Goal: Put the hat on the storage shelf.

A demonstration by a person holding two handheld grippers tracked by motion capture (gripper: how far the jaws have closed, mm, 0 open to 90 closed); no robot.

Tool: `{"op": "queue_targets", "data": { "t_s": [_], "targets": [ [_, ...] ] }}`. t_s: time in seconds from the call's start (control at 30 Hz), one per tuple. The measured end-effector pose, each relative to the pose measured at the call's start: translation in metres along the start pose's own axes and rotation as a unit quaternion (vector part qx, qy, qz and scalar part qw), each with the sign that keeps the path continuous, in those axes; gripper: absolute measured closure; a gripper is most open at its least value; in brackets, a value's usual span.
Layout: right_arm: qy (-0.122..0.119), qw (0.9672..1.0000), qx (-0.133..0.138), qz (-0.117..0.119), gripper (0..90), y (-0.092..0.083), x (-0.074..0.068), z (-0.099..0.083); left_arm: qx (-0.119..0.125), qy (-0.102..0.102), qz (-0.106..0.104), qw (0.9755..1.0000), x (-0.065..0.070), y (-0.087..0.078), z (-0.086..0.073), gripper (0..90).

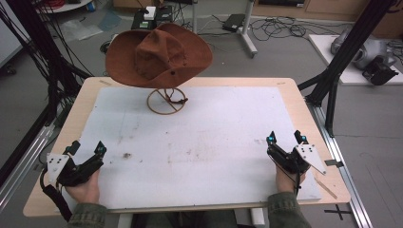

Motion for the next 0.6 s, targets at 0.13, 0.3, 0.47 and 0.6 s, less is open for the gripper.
{"op": "queue_targets", "data": {
  "t_s": [0.13, 0.3, 0.47, 0.6],
  "targets": [
    [-0.004, 1.0000, -0.005, 0.003, 12.2, 0.0018, -0.0015, -0.0034, -0.002, 0.000, -0.001, 1.0000, 0.0001, 0.0008, -0.0011, 14.5],
    [0.000, 1.0000, -0.008, 0.005, 12.2, 0.0033, -0.0018, -0.0049, -0.005, 0.001, -0.003, 1.0000, 0.0011, 0.0015, -0.0021, 14.5],
    [0.004, 1.0000, -0.008, 0.003, 12.2, 0.0060, 0.0012, -0.0061, -0.009, 0.003, -0.008, 0.9999, 0.0037, 0.0045, -0.0043, 14.5],
    [0.006, 0.9999, -0.010, 0.006, 12.2, 0.0073, 0.0005, -0.0075, -0.012, 0.009, -0.016, 0.9998, 0.0098, 0.0060, -0.0058, 14.5]
  ]
}}
Point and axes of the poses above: each handheld gripper's, and its own axes: y roughly forward along the jaws, z roughly out of its top, x roughly to its right, the point moved 10 cm from there along y, roughly forward along the jaws, and after that the axes turned 8 degrees about -y, right-handed, at the moved point
